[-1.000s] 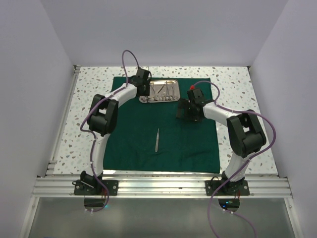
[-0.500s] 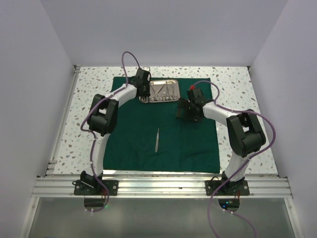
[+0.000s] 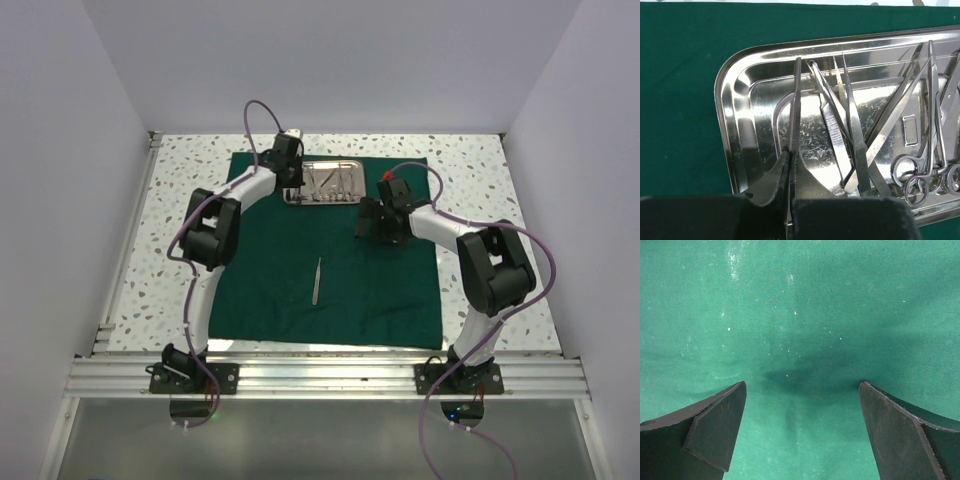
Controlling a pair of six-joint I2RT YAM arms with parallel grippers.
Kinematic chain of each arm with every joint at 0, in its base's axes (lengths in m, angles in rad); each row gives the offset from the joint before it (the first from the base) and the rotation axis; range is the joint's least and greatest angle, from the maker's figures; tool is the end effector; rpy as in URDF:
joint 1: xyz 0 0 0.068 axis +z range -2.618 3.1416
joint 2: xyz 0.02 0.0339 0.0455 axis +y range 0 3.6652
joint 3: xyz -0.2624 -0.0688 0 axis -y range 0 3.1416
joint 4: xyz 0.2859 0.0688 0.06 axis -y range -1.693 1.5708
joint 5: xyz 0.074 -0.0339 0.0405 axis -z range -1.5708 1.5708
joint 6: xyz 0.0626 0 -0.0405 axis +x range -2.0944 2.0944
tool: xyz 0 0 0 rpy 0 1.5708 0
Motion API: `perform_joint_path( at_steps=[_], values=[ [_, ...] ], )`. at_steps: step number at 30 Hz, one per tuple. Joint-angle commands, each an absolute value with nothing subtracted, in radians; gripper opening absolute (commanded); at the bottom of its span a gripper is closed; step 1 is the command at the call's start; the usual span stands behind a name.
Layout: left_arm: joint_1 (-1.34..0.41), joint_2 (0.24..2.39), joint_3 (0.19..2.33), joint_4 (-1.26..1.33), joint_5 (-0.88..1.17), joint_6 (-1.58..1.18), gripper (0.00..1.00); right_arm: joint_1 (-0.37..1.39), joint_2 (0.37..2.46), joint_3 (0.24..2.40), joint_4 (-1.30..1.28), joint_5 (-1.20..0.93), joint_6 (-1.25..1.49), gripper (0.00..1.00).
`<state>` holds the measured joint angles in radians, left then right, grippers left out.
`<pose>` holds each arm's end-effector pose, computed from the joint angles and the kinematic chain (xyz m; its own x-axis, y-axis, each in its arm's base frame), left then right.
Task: Open and lay out the surgical kit
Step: Pick up the medical item from the container.
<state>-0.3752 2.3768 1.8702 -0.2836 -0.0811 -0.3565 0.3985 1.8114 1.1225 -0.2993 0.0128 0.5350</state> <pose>0.5456 -0.2094 0.1120 -0.7285 -0.0869 -0.6795 0.0619 0.9795 -0.1917 0.3842 0.1609 0.1189 -0.8566 0.1925 -0.4788 0.0642 0.9603 0.2713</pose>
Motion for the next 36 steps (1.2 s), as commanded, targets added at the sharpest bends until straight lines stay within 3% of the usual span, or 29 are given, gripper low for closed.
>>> perform_joint_path(
  at_steps=[1, 14, 30, 36],
  values=[
    [-0.383, 2.499, 1.827, -0.416, -0.034, -0.362, 0.0, 0.399, 1.838, 1.149, -0.282, 0.003, 0.543, 0.98],
    [-0.388, 2.237, 1.665, -0.247, -0.098, -0.364, 0.0, 0.4, 1.848, 1.152, -0.279, 0.003, 0.543, 0.98],
    [-0.428, 1.76, 1.221, 0.017, -0.049, -0.445, 0.0, 0.4, 1.853, 1.149, -0.267, 0.003, 0.543, 0.98],
    [-0.543, 1.599, 0.981, 0.081, -0.116, -0.549, 0.0, 0.4, 1.832, 1.137, -0.256, 0.008, 0.542, 0.98]
  ],
)
